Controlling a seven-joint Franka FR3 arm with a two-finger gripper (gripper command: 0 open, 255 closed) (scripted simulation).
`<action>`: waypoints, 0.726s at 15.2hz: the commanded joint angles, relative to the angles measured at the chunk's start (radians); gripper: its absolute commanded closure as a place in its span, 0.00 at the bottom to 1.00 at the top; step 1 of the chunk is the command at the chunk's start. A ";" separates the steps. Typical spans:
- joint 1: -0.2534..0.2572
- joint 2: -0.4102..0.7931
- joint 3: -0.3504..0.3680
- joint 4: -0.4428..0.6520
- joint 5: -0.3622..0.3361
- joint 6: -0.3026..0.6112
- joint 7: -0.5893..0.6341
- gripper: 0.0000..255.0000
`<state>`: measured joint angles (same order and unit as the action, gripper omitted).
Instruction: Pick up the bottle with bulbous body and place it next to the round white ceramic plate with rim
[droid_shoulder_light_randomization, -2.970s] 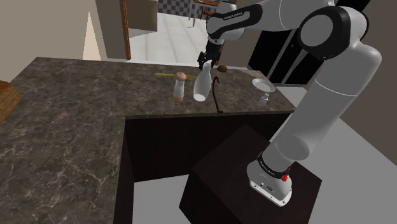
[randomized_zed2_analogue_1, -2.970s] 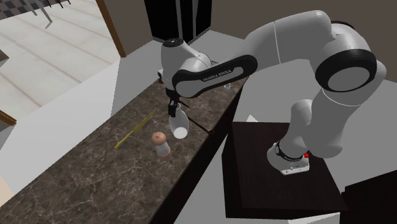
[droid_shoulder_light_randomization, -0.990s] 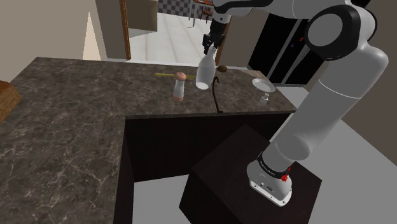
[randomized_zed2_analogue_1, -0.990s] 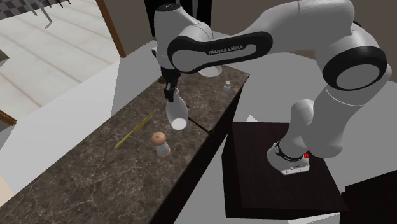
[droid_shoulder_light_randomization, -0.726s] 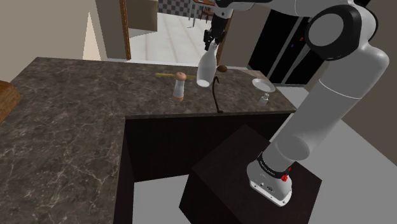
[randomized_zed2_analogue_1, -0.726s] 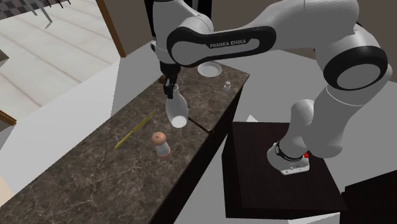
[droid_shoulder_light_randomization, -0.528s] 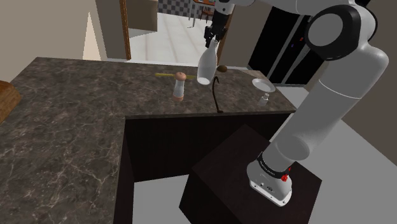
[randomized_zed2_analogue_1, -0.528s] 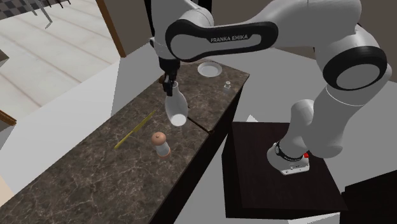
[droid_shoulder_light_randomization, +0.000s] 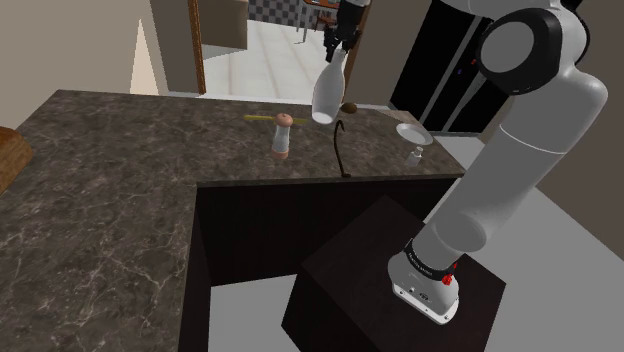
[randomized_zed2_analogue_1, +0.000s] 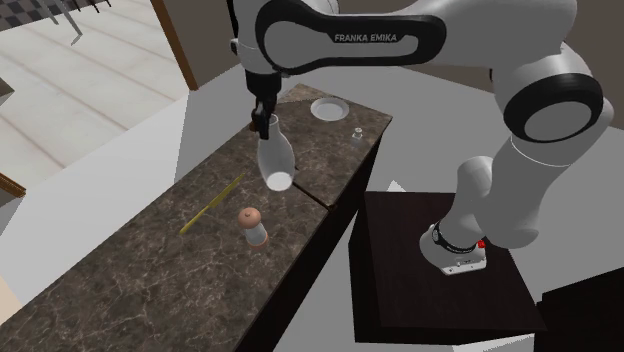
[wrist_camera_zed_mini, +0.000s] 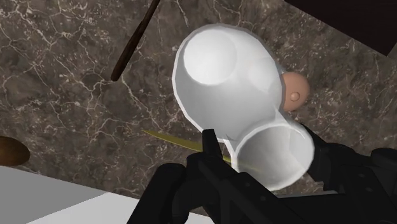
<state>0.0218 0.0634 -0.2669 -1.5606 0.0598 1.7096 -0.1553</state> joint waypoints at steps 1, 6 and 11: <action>0.000 0.004 0.000 0.032 0.001 -0.028 0.001 1.00; -0.004 0.026 -0.003 0.129 0.007 -0.104 0.000 1.00; -0.011 0.058 -0.006 0.239 0.017 -0.184 -0.002 1.00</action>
<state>0.0119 0.1133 -0.2724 -1.3521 0.0740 1.5487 -0.1582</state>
